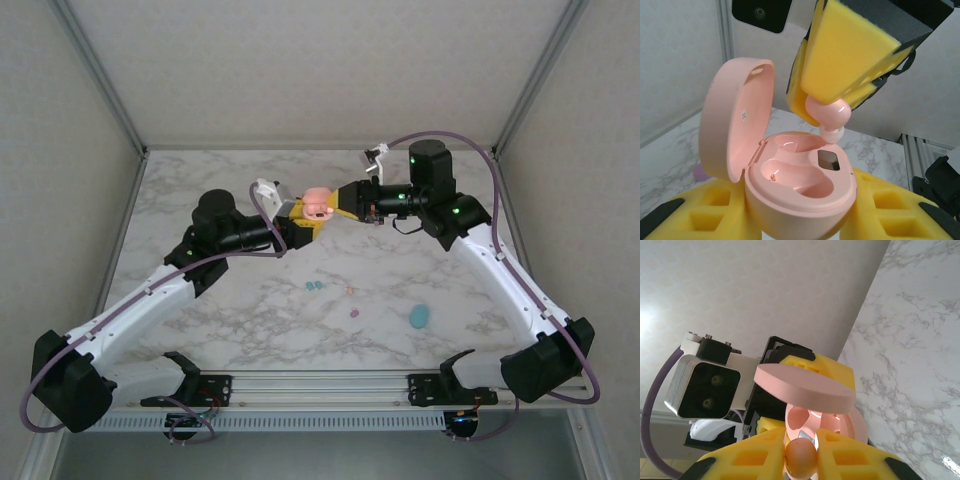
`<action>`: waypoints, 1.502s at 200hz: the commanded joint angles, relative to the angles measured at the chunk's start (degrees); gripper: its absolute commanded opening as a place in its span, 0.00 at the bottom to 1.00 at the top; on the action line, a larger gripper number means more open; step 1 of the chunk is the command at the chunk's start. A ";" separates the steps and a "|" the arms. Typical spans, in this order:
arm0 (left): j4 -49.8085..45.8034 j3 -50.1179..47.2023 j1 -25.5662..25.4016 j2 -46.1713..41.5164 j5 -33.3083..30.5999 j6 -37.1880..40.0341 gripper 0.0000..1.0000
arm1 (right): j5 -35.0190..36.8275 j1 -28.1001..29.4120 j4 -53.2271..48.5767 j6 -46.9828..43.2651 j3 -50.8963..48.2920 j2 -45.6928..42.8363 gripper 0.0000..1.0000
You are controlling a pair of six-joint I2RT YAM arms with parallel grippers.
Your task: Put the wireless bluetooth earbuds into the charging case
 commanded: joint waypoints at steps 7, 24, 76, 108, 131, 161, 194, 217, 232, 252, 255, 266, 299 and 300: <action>0.28 2.09 -0.71 0.17 1.47 0.41 0.32 | 1.25 0.70 1.27 -0.34 1.52 0.46 0.21; 0.24 2.18 -0.79 0.19 1.49 0.56 0.32 | 1.96 0.77 1.31 -0.34 1.35 0.52 0.20; 0.49 2.26 -0.97 0.30 1.69 0.60 0.32 | 4.64 0.81 0.79 -0.99 1.26 0.73 0.20; 1.09 2.27 -1.13 0.37 1.33 0.20 0.32 | 4.83 1.19 -1.74 -2.98 2.44 1.12 0.22; 1.97 2.21 -1.16 0.25 0.86 -0.23 0.32 | 5.30 1.58 -7.34 -6.71 4.48 1.52 0.26; 3.05 2.28 -1.23 0.51 0.87 -1.02 0.32 | 6.13 1.72 -8.93 -7.65 4.65 1.50 0.29; 2.97 2.24 -1.30 0.50 0.78 -1.19 0.32 | 7.49 1.81 -9.90 -7.99 4.99 1.35 0.30; 2.79 2.02 -1.33 0.11 0.61 -1.09 0.32 | 8.67 1.81 -10.63 -7.94 5.41 1.35 0.34; 2.70 1.87 -1.34 -0.09 0.29 -1.01 0.32 | 9.49 1.83 -10.98 -7.94 5.86 1.17 0.34; 2.70 1.59 -1.32 -0.27 0.08 -0.91 0.32 | 10.65 1.82 -11.80 -8.06 6.51 1.08 0.28; 2.70 1.61 -1.32 -0.35 0.03 -0.91 0.32 | 10.80 1.81 -11.90 -8.07 6.58 1.07 0.28; 2.72 1.58 -1.32 -0.28 0.08 -0.91 0.32 | 10.96 1.86 -11.92 -8.06 6.73 1.07 0.29; 2.70 1.49 -1.32 -0.18 0.00 -0.83 0.32 | 11.73 1.84 -12.38 -7.98 7.10 1.23 0.32; 2.70 1.48 -1.32 -0.18 -0.04 -0.87 0.32 | 11.66 1.82 -12.37 -7.98 7.08 1.20 0.32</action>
